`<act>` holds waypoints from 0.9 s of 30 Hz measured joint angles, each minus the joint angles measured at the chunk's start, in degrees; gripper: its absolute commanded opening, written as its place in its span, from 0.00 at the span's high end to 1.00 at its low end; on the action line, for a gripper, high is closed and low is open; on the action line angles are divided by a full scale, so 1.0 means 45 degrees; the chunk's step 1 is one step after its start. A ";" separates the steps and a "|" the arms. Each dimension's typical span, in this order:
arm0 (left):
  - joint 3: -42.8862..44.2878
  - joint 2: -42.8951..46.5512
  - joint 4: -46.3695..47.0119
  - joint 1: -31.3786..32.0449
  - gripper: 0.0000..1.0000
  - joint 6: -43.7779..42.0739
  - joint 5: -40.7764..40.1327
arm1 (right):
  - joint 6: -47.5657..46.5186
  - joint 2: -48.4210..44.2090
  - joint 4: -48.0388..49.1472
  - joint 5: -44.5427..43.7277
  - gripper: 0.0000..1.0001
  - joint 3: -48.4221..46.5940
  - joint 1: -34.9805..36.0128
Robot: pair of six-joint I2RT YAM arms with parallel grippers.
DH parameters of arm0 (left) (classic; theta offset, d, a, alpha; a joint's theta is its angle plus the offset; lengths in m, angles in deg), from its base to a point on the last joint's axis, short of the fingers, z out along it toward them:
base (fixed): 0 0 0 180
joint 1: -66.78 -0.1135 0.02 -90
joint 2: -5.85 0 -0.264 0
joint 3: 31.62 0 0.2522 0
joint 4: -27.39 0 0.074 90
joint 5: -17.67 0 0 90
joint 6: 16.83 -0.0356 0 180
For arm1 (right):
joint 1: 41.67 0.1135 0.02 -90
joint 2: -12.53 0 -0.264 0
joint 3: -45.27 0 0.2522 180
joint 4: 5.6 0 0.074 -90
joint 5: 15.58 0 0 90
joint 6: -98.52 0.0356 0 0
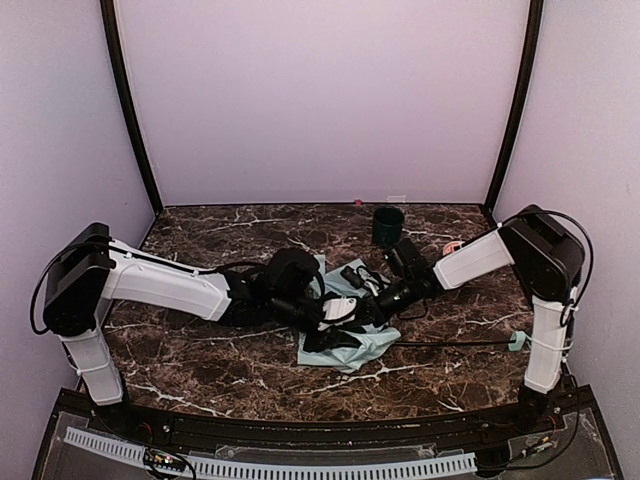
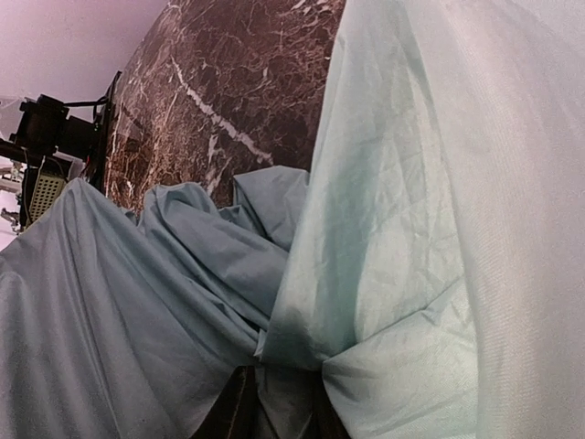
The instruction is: Put away the umbrella
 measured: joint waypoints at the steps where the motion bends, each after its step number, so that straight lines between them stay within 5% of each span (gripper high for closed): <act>1: 0.0073 0.0000 -0.0078 0.0000 1.00 0.0034 -0.0146 | -0.0029 0.0024 0.0005 0.0068 0.79 -0.0005 -0.0010; 6: 0.0437 0.0000 -0.0131 -0.0432 1.00 0.0952 -0.0471 | -0.0563 0.0034 -0.0306 0.0325 0.83 0.0039 -0.0019; 14: 0.0384 -0.0568 0.1749 -0.3269 1.00 0.4634 0.0617 | -0.1039 -0.0049 -0.0505 0.1486 0.85 0.0631 0.0000; 27: 0.0243 -0.3196 0.0850 -0.3264 1.00 0.5615 0.0602 | 0.0675 -0.2186 -0.0262 -0.1107 0.75 0.1690 -0.0126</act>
